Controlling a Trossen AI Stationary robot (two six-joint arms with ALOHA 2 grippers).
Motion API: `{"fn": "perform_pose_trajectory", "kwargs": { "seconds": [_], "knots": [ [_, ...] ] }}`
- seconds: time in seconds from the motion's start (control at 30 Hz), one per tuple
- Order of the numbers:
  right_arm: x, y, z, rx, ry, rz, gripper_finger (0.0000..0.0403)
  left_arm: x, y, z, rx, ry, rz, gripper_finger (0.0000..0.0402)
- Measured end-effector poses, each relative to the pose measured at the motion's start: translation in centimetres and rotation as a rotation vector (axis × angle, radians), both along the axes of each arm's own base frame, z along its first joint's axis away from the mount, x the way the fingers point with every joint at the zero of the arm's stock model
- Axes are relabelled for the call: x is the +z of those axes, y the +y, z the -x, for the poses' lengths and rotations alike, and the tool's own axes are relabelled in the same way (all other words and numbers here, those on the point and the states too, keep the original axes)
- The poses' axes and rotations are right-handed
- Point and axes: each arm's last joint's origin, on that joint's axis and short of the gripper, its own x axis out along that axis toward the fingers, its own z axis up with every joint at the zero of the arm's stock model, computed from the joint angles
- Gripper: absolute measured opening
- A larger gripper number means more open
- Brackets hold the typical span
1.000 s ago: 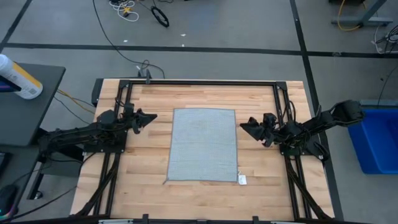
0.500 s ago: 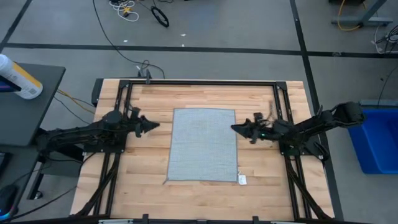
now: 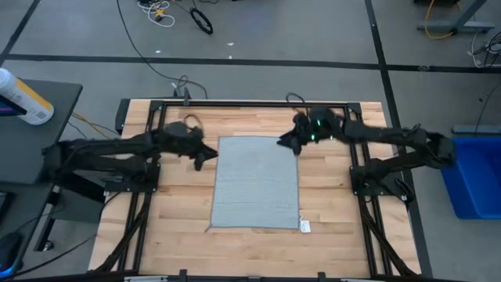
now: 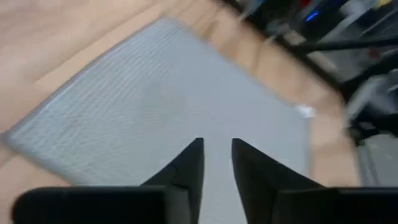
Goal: Fold microfiber towels
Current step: Fold the gray microfiber towel
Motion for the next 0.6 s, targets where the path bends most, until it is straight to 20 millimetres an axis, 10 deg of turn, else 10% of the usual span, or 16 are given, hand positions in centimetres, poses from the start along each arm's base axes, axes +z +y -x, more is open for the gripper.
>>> {"fn": "perform_pose_trajectory", "kwargs": {
  "seconds": [0.3,0.6],
  "knots": [
    [1.0,-4.5,-0.3,0.208,0.132,-0.126,0.0224,0.9,6.4,-6.4,-0.047,0.31,0.029,0.0166],
    [-0.1,-6.0,-2.3,0.258,0.27,-0.142,0.0225,2.6,11.0,-8.1,-0.121,0.441,0.052,0.0172]
  ]
}}
